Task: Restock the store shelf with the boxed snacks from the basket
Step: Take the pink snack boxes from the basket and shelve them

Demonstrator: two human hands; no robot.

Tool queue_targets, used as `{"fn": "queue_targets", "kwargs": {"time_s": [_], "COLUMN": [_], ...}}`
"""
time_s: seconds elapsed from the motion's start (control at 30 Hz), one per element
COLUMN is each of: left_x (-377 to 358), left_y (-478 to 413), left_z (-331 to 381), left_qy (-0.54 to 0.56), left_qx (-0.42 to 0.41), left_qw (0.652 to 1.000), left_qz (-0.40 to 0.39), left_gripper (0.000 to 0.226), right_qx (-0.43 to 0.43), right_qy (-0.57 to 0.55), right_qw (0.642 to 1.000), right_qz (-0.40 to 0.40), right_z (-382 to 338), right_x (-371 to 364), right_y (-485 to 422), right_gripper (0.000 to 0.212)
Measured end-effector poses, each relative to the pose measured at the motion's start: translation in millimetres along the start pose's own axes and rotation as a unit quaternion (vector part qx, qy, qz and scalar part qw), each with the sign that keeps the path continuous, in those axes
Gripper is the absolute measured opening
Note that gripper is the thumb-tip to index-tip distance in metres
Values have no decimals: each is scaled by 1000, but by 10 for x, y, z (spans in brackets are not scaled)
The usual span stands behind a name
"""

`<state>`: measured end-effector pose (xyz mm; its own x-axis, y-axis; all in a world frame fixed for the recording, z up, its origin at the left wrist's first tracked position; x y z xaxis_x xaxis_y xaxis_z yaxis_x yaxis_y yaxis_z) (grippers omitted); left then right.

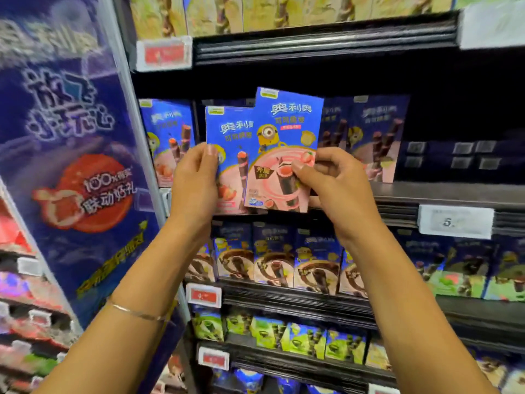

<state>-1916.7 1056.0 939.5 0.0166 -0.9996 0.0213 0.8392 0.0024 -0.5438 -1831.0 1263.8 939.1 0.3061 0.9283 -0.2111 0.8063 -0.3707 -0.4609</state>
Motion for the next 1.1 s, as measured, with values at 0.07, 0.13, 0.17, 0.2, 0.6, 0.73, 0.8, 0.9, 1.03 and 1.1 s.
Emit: {"fn": "queue_targets", "kwargs": {"time_s": [0.07, 0.13, 0.17, 0.2, 0.6, 0.73, 0.8, 0.9, 1.03, 1.1], "left_x": [47, 83, 92, 103, 115, 87, 79, 77, 114, 141], "left_y": [-151, -288, -346, -401, -351, -322, -303, -284, -331, -332], "left_z": [-16, -18, -15, -18, 42, 143, 228, 335, 329, 327], "left_qy": [-19, -29, -35, -39, -210, -264, -321, -388, -473, -490], "left_qx": [-7, -14, -15, -16, -146, -179, -206, -236, -214, -215], "left_qw": [999, 998, 997, 997, 962, 945, 921, 886, 848, 837], "left_qz": [28, 53, 61, 67, 91, 70, 72, 91, 108, 112], "left_gripper": [37, 28, 25, 22, 39, 50, 49, 50, 61, 61], "right_qx": [7, 20, 26, 31, 84, 91, 90, 90, 95, 98], "right_qy": [-4, 4, 7, 7, 137, 153, 163, 171, 184, 193], "right_qw": [1000, 999, 999, 998, 982, 978, 976, 975, 972, 970], "right_qz": [18, 34, 43, 54, 102, 111, 113, 114, 109, 109], "right_z": [-11, -33, -38, -42, 34, 20, 28, 42, 52, 55], "right_x": [-10, -4, 12, 37, 34, 65, 82, 101, 94, 89], "right_y": [-89, -169, -206, -239, -383, -401, -414, -434, -468, -484], "right_gripper": [17, 19, 19, 20, 27, 27, 27, 26, 26, 28]}}
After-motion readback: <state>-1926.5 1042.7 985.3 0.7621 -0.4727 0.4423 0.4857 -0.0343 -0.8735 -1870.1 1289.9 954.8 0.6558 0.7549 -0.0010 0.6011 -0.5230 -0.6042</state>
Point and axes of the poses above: each hand's wrist, its own y-axis away from the middle knuckle, its own x-axis out of the back of the hand, z = x × y, the point moved 9 cm from there along -y, towards the middle knuckle, and after that the axes turned 9 degrees about -y, right-handed, at the moved point
